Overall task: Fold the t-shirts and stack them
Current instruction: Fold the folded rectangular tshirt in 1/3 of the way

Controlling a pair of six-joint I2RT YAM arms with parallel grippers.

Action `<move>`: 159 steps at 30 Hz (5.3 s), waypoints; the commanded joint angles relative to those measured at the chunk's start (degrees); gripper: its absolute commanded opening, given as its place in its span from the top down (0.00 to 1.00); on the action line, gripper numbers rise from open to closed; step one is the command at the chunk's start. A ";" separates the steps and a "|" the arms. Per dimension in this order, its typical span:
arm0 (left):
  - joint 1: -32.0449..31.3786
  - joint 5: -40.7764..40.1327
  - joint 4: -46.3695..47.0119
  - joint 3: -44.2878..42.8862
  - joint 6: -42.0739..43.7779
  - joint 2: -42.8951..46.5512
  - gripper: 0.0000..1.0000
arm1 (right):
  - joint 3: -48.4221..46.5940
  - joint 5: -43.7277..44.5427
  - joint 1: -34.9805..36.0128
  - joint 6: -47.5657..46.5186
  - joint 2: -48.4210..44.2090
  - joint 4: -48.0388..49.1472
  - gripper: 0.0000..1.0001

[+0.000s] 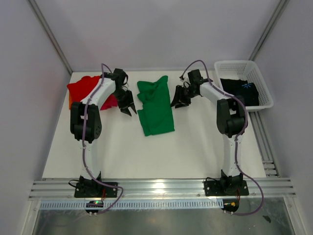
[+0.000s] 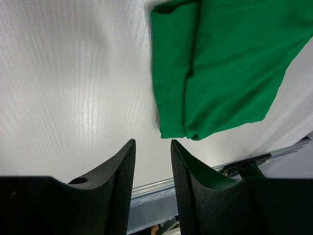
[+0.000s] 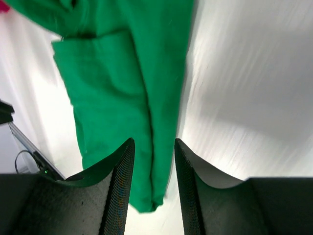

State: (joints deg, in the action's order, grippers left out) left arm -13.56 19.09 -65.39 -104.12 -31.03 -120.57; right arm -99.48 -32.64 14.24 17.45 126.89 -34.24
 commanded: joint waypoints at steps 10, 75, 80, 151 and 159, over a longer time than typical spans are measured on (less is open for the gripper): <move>0.73 3.06 2.37 -0.39 -0.88 2.89 0.63 | 11.94 1.27 4.92 -4.27 -15.18 5.76 0.57; 3.37 3.23 3.33 3.92 -0.97 5.52 0.63 | 9.57 -1.37 3.78 -6.11 -1.47 16.57 0.74; 3.80 3.06 2.90 4.01 -0.79 5.26 0.63 | 9.39 -2.42 3.51 -5.76 -0.86 16.75 0.79; 4.16 6.31 10.19 11.92 -2.28 -2.12 0.63 | 12.12 16.20 -1.41 4.96 -10.08 20.88 0.96; 4.16 6.31 10.10 11.66 -2.28 -2.82 0.63 | 11.59 19.71 -1.41 6.19 -9.64 19.74 0.96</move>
State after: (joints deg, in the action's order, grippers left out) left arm -9.72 24.10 -55.92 -91.37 -32.99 -122.67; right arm -85.93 -16.80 12.93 22.68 119.50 -14.24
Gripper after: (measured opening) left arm 0.368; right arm 0.046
